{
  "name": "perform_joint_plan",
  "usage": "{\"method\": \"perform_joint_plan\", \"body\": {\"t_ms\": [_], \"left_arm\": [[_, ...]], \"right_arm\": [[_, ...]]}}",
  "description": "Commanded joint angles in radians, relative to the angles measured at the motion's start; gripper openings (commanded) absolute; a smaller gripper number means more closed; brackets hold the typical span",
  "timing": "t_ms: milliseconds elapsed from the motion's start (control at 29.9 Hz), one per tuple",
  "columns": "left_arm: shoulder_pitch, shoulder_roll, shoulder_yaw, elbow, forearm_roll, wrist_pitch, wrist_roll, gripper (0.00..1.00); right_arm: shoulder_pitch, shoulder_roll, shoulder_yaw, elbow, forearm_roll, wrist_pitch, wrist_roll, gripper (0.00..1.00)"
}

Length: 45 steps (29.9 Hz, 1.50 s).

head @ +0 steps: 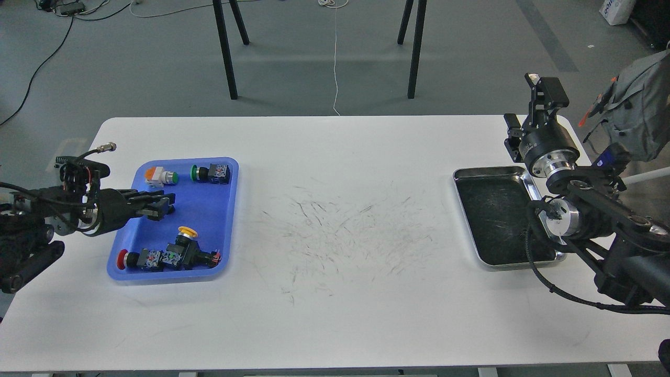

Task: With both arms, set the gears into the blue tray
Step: 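Release the gear in the blue tray and lift the left gripper, then move the right gripper down to the dark metal tray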

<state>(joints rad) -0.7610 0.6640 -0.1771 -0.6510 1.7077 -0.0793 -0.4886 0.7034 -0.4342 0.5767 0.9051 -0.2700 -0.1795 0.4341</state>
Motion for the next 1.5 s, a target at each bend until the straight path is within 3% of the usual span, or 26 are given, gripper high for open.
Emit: {"method": "perform_joint_plan", "body": {"t_ms": [0, 134, 334, 401, 501, 802, 1002, 1270, 1470], "left_arm": [[-0.008, -0.001, -0.002, -0.002, -0.009, 0.000, 0.000, 0.42], [-0.023, 0.000, -0.008, -0.007, -0.117, -0.022, 0.000, 0.43], [-0.135, 0.012, -0.015, -0.073, -0.469, -0.143, 0.000, 0.47], [-0.162, 0.011, -0.016, -0.076, -0.592, -0.151, 0.000, 0.56], [-0.227, 0.003, -0.018, -0.076, -0.793, -0.158, 0.000, 0.80], [-0.298, -0.095, -0.057, -0.076, -1.134, -0.149, 0.000, 0.98], [-0.281, -0.156, -0.177, -0.075, -1.255, -0.146, 0.000, 0.99], [-0.247, -0.240, -0.297, -0.055, -1.301, -0.143, 0.000, 0.99], [-0.244, -0.261, -0.294, -0.047, -1.306, -0.158, 0.000, 1.00]], "right_arm": [[-0.001, 0.000, 0.000, 0.000, 0.000, 0.000, 0.000, 0.97], [0.001, 0.000, 0.000, 0.000, 0.000, 0.002, 0.000, 0.97], [0.005, 0.000, 0.000, 0.000, 0.000, 0.002, 0.000, 0.97], [0.005, 0.000, 0.000, 0.000, 0.000, 0.002, 0.000, 0.97], [0.007, 0.000, 0.000, 0.000, 0.000, 0.002, 0.000, 0.97], [0.010, -0.026, -0.001, 0.014, 0.002, 0.003, -0.005, 0.97], [0.034, -0.083, -0.073, 0.052, 0.002, 0.003, -0.015, 0.98], [0.096, -0.271, -0.270, 0.195, 0.002, 0.006, -0.034, 0.98], [0.189, -0.422, -0.484, 0.296, -0.105, 0.017, -0.100, 0.99]]}}
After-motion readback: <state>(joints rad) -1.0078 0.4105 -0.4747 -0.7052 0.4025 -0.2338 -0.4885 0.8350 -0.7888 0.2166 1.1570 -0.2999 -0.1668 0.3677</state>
